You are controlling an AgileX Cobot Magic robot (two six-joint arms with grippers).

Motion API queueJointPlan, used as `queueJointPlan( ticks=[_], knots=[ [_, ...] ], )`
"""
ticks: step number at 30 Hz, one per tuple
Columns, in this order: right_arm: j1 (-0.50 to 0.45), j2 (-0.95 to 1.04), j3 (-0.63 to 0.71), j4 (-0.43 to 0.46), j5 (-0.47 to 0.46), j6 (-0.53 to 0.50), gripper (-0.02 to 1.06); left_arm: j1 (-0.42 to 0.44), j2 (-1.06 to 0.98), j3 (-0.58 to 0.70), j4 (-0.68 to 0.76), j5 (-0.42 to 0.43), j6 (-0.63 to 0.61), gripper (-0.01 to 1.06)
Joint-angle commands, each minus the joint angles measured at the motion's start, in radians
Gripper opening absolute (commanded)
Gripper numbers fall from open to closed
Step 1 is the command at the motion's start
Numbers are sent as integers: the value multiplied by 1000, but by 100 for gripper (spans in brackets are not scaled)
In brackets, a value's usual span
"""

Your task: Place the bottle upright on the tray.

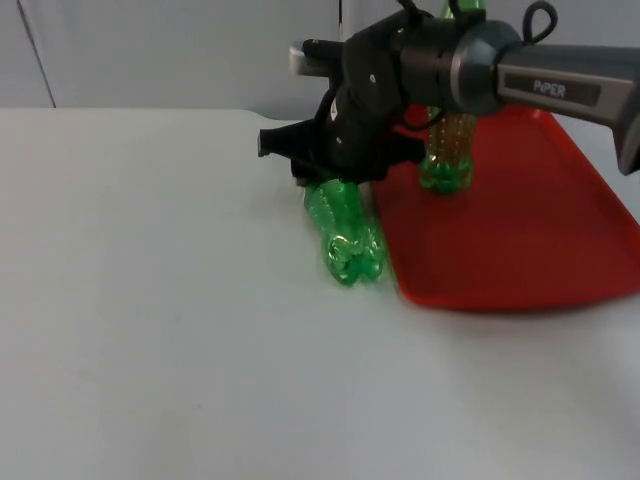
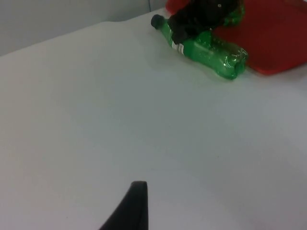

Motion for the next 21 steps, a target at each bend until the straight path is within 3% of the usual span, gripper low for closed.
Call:
queueJointPlan(
  ticks=[1,21],
  knots=[
    [3,-17,-8,2,-5,-21,0,-3,-5,6,7,-3,-1,105],
    [80,-419,-52,-15,162,-294,0,-3,-5,6,7,-3,-1,105]
  ],
)
